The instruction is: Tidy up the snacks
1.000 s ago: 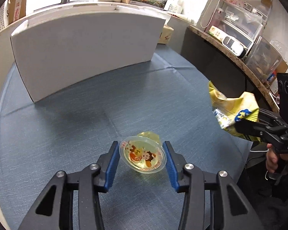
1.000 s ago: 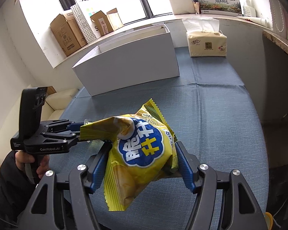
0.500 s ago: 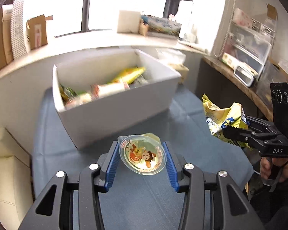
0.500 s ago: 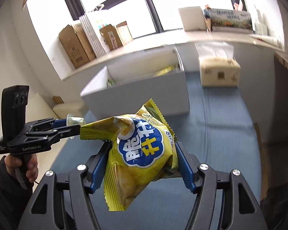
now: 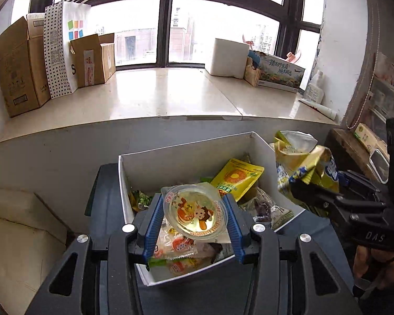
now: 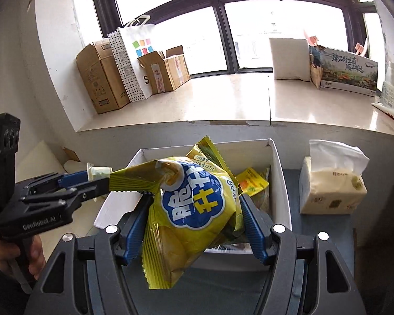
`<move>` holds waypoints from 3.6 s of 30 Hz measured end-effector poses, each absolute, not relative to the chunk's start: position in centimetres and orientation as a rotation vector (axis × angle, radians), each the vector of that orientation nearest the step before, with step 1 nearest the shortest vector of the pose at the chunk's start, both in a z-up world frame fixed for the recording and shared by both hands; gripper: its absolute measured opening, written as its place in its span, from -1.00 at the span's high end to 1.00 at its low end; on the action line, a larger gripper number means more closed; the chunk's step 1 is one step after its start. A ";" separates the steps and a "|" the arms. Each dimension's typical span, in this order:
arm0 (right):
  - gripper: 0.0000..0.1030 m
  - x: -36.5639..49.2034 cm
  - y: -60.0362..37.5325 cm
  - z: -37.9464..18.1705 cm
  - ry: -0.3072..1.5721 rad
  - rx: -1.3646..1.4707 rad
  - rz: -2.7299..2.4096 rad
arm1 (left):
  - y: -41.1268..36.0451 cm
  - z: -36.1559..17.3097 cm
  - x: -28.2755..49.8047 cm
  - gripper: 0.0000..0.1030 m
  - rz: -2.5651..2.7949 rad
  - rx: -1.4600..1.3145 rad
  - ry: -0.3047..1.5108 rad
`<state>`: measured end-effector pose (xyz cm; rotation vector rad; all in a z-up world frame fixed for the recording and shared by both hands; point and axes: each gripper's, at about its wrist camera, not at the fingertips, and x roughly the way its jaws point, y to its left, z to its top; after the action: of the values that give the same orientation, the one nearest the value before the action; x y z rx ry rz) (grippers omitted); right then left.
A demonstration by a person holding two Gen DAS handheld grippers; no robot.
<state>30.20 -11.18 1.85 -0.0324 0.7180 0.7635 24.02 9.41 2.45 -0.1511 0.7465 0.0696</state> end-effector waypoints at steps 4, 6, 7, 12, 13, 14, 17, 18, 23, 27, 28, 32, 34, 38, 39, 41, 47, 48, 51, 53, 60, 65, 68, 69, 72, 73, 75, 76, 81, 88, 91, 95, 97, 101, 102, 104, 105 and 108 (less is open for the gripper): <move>-0.50 33.9 -9.5 1.7 0.768 -0.022 0.748 | 10.4 1.0 26.4 -0.32 0.078 -0.168 0.775; -0.79 35.0 -9.2 1.4 0.782 -0.013 0.743 | 10.5 0.5 26.8 -1.00 0.098 -0.158 0.786; -0.86 35.3 -9.3 1.4 0.777 -0.014 0.732 | 10.6 0.4 26.7 -1.00 0.093 -0.157 0.777; -1.00 35.3 -10.5 1.4 0.763 0.027 0.705 | 10.7 0.2 26.3 -1.00 0.081 -0.158 0.775; -1.00 35.2 -10.7 1.3 0.760 0.024 0.697 | 10.5 0.3 26.2 -1.00 0.086 -0.151 0.778; -1.00 35.1 -10.9 1.3 0.755 0.023 0.693 | 10.3 0.3 26.1 -1.00 0.094 -0.144 0.778; -1.00 34.8 -11.6 1.4 0.750 0.036 0.688 | 9.7 1.2 25.2 -1.00 0.095 -0.132 0.756; -1.00 34.5 -11.7 1.5 0.748 0.039 0.690 | 9.6 1.5 24.8 -1.00 0.090 -0.139 0.748; -1.00 32.0 -12.2 3.1 0.675 -0.033 0.685 | 8.5 4.2 21.5 -1.00 0.156 -0.107 0.637; -1.00 27.9 -12.5 6.6 0.508 -0.150 0.629 | 7.5 7.5 17.6 -1.00 0.147 -0.097 0.488; -1.00 26.9 -12.6 7.4 0.478 -0.173 0.618 | 7.4 8.1 16.9 -1.00 0.128 -0.111 0.476; -1.00 23.3 -13.6 9.9 0.412 -0.191 0.606 | 6.7 9.7 14.6 -1.00 0.096 -0.151 0.459; -1.00 21.9 -14.3 10.4 0.415 -0.162 0.649 | 5.9 10.2 13.2 -1.00 0.135 -0.132 0.453; -1.00 19.3 -15.7 9.8 0.478 -0.104 0.708 | 4.4 9.8 10.4 -1.00 0.169 -0.099 0.480; -1.00 18.5 -16.0 9.4 0.495 -0.100 0.714 | 4.0 9.4 9.7 -1.00 0.167 -0.097 0.503; -1.00 16.6 -16.6 8.0 0.524 -0.094 0.737 | 3.3 8.4 8.1 -1.00 0.171 -0.102 0.534; -1.00 10.9 -18.9 4.4 0.592 -0.101 0.736 | 2.1 6.1 3.1 -1.00 0.176 -0.153 0.578; -1.00 10.0 -19.6 4.3 0.583 -0.081 0.722 | 1.9 5.9 2.5 -1.00 0.174 -0.158 0.585; -1.00 8.6 -21.1 4.3 0.591 -0.030 0.723 | 1.5 5.7 1.5 -1.00 0.169 -0.157 0.612; -1.00 8.7 -21.5 4.6 0.594 -0.053 0.681 | 1.6 5.6 1.4 -1.00 0.167 -0.167 0.629; -1.00 9.5 -22.2 4.6 0.629 -0.024 0.622 | 1.3 5.2 1.7 -1.00 0.160 -0.183 0.652; -1.00 9.6 -21.7 3.9 0.656 -0.035 0.627 | 1.1 5.3 1.7 -1.00 0.158 -0.174 0.649; -1.00 9.5 -21.6 3.9 0.657 -0.032 0.629 | 1.1 5.3 1.8 -1.00 0.163 -0.160 0.657; -1.00 9.5 -21.7 3.9 0.657 -0.031 0.632 | 1.0 5.3 1.9 -1.00 0.165 -0.154 0.657; -1.00 9.4 -21.7 4.0 0.652 -0.031 0.634 | 0.9 5.2 2.0 -1.00 0.157 -0.152 0.660; -1.00 9.3 -21.7 4.0 0.651 -0.032 0.634 | 0.8 5.2 2.0 -1.00 0.157 -0.148 0.662; -1.00 9.3 -21.7 4.1 0.649 -0.032 0.633 | 0.7 5.2 2.1 -1.00 0.158 -0.139 0.664; -1.00 9.3 -21.7 4.2 0.648 -0.031 0.634 | 0.6 5.2 2.1 -1.00 0.156 -0.137 0.664; -1.00 9.2 -21.9 4.3 0.643 -0.030 0.631 | 0.7 5.2 2.1 -1.00 0.148 -0.141 0.666; -1.00 9.3 -21.9 4.2 0.654 -0.031 0.627 | 0.8 4.9 2.3 -1.00 0.149 -0.141 0.678; -1.00 9.3 -21.9 4.1 0.655 -0.032 0.629 | 0.8 4.8 2.2 -1.00 0.148 -0.145 0.678; -1.00 9.3 -21.8 4.1 0.656 -0.036 0.631 | 0.8 4.9 2.2 -1.00 0.144 -0.147 0.678; -1.00 9.2 -21.7 4.1 0.655 -0.039 0.628 | 0.8 4.8 2.2 -1.00 0.141 -0.148 0.680; -1.00 9.2 -21.6 4.0 0.657 -0.039 0.630 | 0.8 4.8 2.3 -1.00 0.144 -0.148 0.684; -1.00 9.2 -21.6 4.0 0.657 -0.040 0.630 | 0.8 4.8 2.3 -1.00 0.144 -0.148 0.685; -1.00 9.1 -21.6 3.9 0.658 -0.040 0.629 | 0.8 4.7 2.3 -1.00 0.144 -0.147 0.686; -1.00 9.1 -21.6 3.9 0.659 -0.040 0.629 | 0.8 4.7 2.3 -1.00 0.143 -0.147 0.686; -1.00 9.1 -21.6 4.0 0.657 -0.040 0.629 | 0.7 4.7 2.3 -1.00 0.144 -0.144 0.687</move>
<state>9.07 -21.62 3.95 -0.0398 0.6573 0.6286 2.33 0.72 4.71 -0.1444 0.6871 0.1443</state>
